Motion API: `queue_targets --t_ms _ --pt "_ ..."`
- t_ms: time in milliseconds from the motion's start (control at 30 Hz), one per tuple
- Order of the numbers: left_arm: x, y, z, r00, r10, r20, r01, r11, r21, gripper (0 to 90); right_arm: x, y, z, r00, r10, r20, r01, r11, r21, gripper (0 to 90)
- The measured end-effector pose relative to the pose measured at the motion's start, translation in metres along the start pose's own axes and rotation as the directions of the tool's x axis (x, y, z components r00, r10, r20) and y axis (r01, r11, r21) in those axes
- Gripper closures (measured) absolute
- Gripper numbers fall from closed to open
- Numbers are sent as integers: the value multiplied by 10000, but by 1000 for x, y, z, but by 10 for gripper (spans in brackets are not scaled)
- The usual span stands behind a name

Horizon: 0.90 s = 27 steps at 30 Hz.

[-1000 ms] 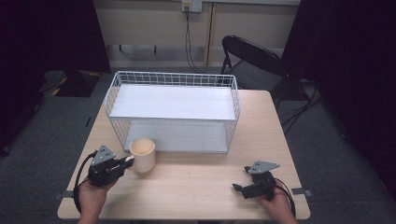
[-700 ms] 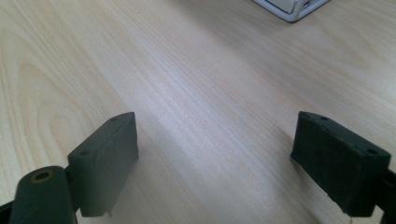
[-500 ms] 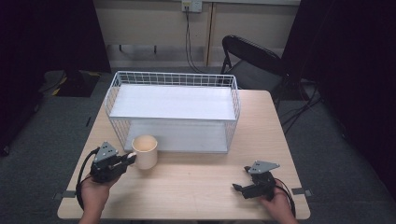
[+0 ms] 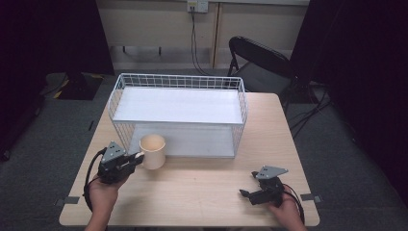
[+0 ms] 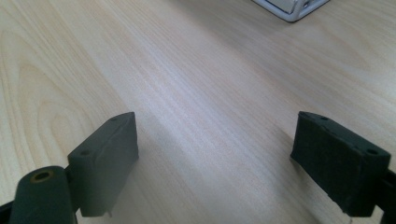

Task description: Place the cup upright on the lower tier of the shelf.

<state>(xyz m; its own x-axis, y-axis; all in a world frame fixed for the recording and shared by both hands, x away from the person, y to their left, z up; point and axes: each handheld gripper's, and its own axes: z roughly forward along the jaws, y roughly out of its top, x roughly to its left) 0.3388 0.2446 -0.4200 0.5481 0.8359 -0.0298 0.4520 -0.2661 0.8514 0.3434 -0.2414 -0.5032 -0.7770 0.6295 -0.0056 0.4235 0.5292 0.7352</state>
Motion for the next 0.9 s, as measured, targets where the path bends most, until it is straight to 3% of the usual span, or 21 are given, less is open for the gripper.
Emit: queue_targets --t_ms 367,900 --pt "-3 5 13 9998 -95 -167 93 9999 -72 803 0 0 0 10000 7 -12 -7 10000 9 136" --pt "-5 12 22 9975 165 -694 -177 9997 -175 803 0 0 0 10000 6 -12 -6 10000 14 136"
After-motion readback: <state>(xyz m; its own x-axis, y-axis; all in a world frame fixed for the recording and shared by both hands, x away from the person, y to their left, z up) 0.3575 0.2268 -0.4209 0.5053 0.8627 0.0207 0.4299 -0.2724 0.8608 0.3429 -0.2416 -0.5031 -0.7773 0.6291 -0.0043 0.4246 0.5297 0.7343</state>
